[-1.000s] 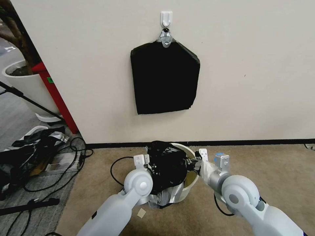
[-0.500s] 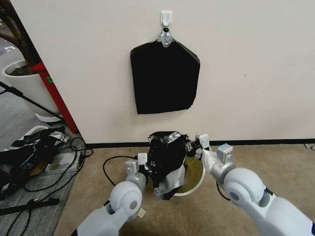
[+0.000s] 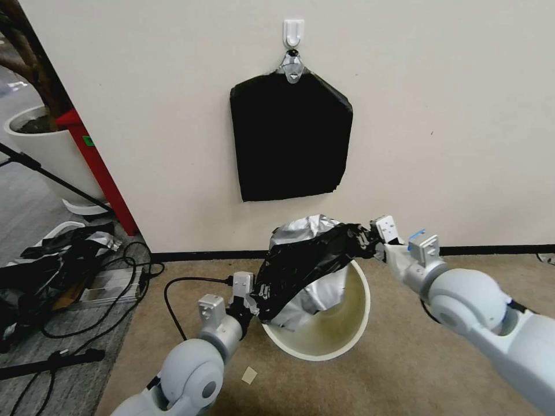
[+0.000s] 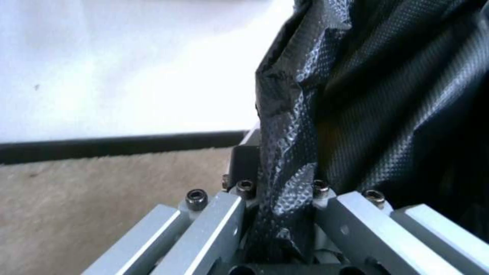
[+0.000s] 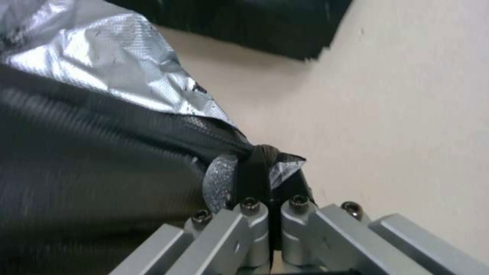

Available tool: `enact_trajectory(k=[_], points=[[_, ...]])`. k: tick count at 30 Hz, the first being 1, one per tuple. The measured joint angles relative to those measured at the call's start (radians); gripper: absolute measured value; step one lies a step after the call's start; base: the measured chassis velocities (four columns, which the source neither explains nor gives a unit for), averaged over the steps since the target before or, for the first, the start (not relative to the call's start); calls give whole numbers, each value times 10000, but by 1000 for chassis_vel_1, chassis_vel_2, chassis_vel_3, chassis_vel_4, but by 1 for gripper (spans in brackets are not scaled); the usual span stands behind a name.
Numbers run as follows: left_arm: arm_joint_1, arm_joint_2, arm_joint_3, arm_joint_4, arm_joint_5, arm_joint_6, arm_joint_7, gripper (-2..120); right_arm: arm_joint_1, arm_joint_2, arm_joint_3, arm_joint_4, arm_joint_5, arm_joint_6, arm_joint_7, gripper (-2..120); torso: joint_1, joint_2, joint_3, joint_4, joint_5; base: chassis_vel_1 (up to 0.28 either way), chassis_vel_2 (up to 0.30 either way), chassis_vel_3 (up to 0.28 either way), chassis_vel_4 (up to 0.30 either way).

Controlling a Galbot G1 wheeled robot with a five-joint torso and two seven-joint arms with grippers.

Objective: Place a trash bag onto the trash bin.

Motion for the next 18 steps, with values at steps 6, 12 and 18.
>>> enact_trajectory(k=[6, 12, 18], points=[[189, -17, -386, -108, -422, -512, 218, 3, -1402, -777, 1231, 404, 441, -12, -671, 0, 0, 0, 0, -1, 1, 0, 0, 0, 0], [245, -145, -695, -107, -681, -676, 76, 3, -4021, -642, 3131, 783, 61, 139, -1400, 0, -1, 0, -1, -2, 0, 0, 0, 0, 0], [287, -166, -871, -361, -1207, -679, -121, 3, -5274, 71, 3511, 904, -744, 339, -1764, 0, 0, 0, 0, 0, 1, 0, 0, 0, 0]])
